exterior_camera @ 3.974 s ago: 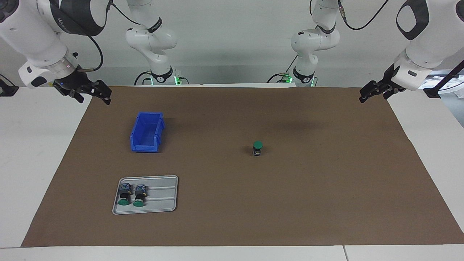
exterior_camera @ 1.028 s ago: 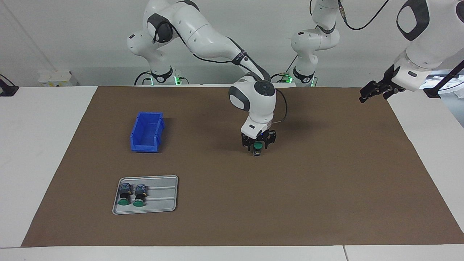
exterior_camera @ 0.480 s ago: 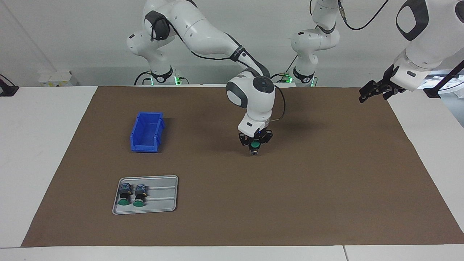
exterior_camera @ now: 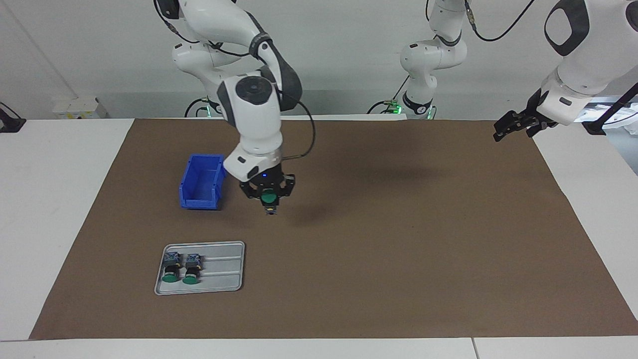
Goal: Place and press button with both arms
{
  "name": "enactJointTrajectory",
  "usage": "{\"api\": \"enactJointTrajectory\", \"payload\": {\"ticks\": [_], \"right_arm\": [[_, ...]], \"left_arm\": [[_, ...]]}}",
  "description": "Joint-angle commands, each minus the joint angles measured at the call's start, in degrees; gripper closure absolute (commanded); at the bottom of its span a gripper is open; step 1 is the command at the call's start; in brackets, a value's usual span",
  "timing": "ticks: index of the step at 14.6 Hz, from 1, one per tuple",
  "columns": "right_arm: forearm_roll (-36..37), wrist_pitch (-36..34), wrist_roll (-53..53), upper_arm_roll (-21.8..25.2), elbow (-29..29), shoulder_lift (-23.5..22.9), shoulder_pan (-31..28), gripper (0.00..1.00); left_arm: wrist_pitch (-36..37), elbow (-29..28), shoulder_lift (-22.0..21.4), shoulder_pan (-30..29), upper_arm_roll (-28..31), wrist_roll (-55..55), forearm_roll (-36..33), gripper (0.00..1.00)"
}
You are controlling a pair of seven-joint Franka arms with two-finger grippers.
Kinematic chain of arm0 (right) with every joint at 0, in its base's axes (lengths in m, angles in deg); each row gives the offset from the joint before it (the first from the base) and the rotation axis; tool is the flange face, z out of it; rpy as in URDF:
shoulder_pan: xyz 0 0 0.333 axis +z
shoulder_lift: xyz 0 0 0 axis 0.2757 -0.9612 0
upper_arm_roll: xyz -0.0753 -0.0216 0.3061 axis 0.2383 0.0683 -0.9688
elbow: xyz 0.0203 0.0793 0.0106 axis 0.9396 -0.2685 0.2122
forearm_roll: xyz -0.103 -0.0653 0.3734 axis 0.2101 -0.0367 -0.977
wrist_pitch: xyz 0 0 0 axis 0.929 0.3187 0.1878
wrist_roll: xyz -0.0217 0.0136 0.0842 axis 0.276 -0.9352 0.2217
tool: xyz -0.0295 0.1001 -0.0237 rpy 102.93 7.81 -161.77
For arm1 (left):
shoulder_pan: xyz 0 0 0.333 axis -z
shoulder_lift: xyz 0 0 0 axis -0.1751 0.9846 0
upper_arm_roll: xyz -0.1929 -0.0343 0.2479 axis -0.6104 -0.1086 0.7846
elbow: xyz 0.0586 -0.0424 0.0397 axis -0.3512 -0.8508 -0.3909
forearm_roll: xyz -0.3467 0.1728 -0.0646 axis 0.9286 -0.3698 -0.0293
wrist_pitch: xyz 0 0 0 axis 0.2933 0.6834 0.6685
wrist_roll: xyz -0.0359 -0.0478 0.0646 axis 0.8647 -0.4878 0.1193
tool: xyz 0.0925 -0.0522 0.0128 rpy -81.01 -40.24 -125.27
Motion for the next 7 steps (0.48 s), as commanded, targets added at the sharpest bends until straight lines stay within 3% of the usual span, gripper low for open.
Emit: {"api": "enactJointTrajectory", "payload": {"ticks": [1, 5, 7], "right_arm": [[-1.35, 2.94, 10.77, -1.02, -13.17, 9.56, -8.91, 1.00], [-7.06, 5.22, 25.72, -1.02, -23.01, 15.19, -18.85, 1.00], [-7.25, 6.80, 26.90, -0.84, -25.92, 16.43, -19.66, 1.00]], "left_arm": [[-0.79, -0.95, -0.65, 0.13, -0.19, -0.04, -0.97, 0.00], [-0.79, -0.95, -0.65, 0.05, -0.19, -0.04, -0.97, 0.00], [-0.88, -0.95, -0.65, -0.22, -0.19, -0.04, -0.97, 0.00]]}}
